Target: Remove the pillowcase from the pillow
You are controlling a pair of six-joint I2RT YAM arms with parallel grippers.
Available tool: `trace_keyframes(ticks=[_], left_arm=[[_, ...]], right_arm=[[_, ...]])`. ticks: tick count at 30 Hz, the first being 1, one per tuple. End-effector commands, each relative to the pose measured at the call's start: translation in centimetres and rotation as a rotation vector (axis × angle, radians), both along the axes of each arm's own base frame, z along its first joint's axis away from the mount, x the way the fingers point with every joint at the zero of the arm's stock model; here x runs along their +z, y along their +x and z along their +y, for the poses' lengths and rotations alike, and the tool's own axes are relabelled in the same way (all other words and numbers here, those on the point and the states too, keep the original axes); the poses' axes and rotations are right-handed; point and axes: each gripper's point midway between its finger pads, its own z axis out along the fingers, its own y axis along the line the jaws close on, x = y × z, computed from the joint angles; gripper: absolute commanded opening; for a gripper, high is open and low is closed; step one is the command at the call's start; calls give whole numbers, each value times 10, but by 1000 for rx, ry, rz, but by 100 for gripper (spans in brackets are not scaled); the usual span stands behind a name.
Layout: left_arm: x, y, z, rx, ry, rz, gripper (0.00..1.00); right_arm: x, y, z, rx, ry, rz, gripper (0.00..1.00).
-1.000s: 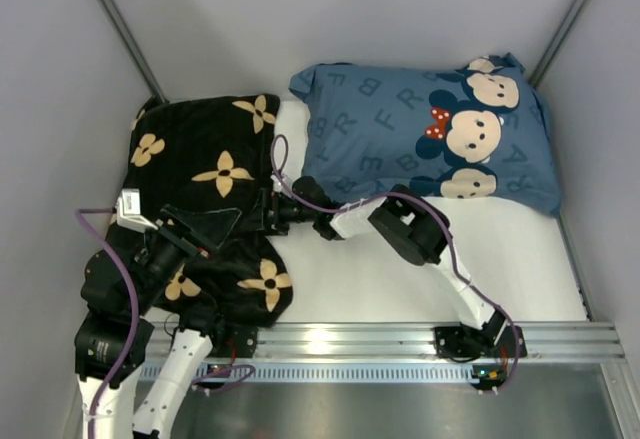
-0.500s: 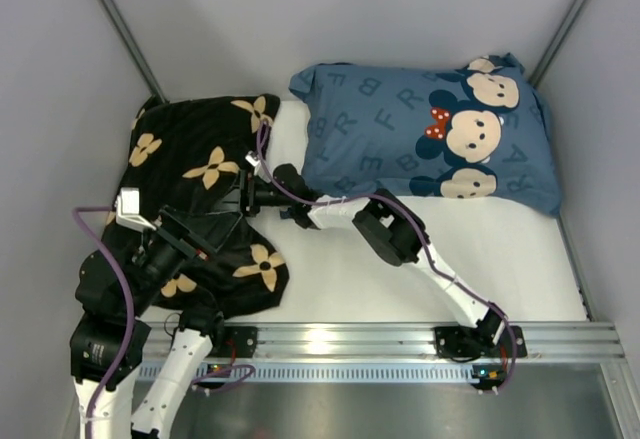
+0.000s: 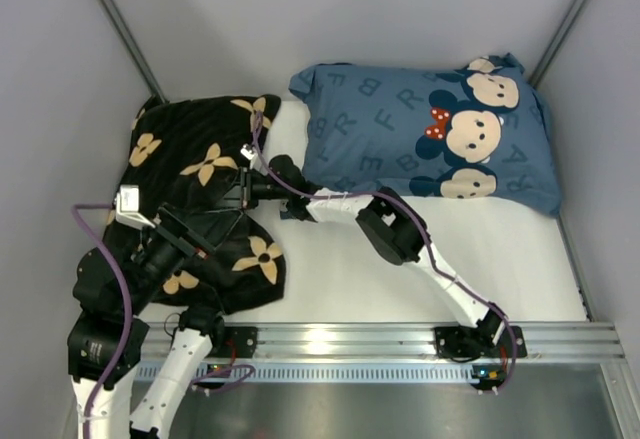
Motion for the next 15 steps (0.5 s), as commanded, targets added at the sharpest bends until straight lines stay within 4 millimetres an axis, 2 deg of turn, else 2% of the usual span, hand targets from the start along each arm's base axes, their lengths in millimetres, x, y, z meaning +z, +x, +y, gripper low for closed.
trace_keyframes(ticks=[1,2,4,5,8,10,13,14,15], left_arm=[[26,-10,-1,-19,-5,-79,87],[32,-13,0,-16,-5,-95,87],[35,-15,2,-11,0,-111,87],[35,-16,2,-8,0,-116,87],[28,-13,3,1,-2,-98,87],[23,-10,3,1,-1,-84,87],[12,-6,2,4,-5,-55,86],[11,-6,2,4,-6,-51,86],[10,-5,2,7,-4,-50,86]], right_arm=[[131,34,-34,-57,203,-215,0],[148,45,-47,-68,223,-240,0],[163,52,-62,-67,239,-244,0],[176,57,-73,-77,254,-256,0],[186,56,-83,-61,258,-279,0],[184,53,-81,-49,250,-276,0],[174,35,-65,28,245,-252,0],[161,25,-54,58,233,-236,0],[163,20,-48,70,238,-240,0]])
